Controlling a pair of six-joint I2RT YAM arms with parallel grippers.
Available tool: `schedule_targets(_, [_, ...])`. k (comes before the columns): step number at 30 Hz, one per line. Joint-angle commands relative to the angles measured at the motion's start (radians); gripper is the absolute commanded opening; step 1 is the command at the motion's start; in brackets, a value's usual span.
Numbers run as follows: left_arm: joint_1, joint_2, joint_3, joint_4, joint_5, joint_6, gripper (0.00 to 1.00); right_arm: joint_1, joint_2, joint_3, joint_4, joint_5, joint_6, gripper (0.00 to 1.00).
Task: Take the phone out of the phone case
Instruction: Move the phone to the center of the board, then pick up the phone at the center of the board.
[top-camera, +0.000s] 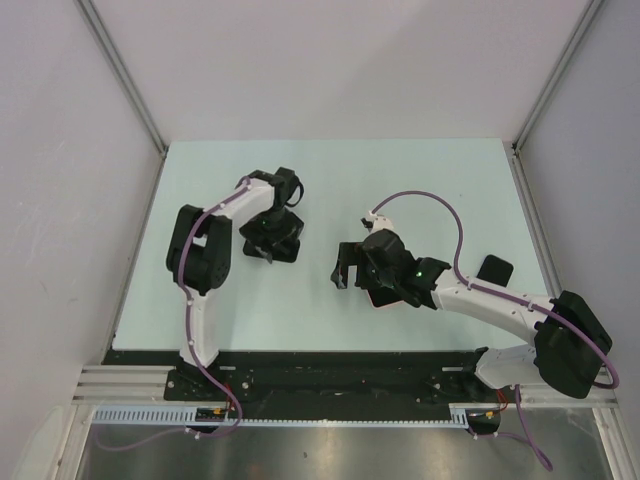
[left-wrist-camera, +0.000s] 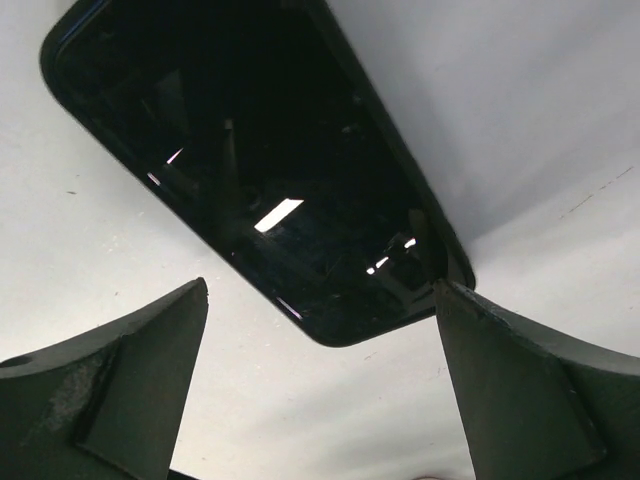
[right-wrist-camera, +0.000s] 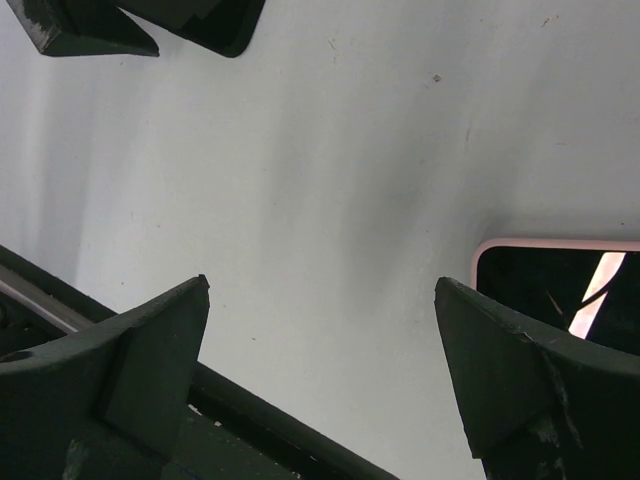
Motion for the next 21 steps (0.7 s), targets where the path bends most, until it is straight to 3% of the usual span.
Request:
schedule_targets(1, [0.0,-0.157,-0.158,0.154,-0.025,-0.024,1.0,0.008,-0.026,0.002,-0.001,0.031,0.006,1.0])
schedule_targets(5, [0.001,-0.318,-0.334,0.289,-0.096,-0.036,1.0,0.008,-0.011,0.002,0.019,0.022,0.006,1.0])
schedule_targets(7, [0.004,-0.346,-0.339,0.308,-0.119,-0.056,1.0,0.009,0.001,0.002,0.038,0.004,0.006,1.0])
schedule_targets(10, [0.004,-0.277,-0.235,0.251,-0.12,-0.067,1.0,0.011,0.012,0.002,0.055,-0.015,0.007,1.0])
schedule_targets(17, [-0.002,0.0,0.189,0.106,-0.078,-0.037,1.0,0.021,-0.003,0.001,0.034,0.0,0.013,1.0])
schedule_targets(21, [-0.017,0.111,0.283,0.082,-0.059,0.005,1.0,0.024,-0.017,0.002,0.014,0.022,0.012,0.99])
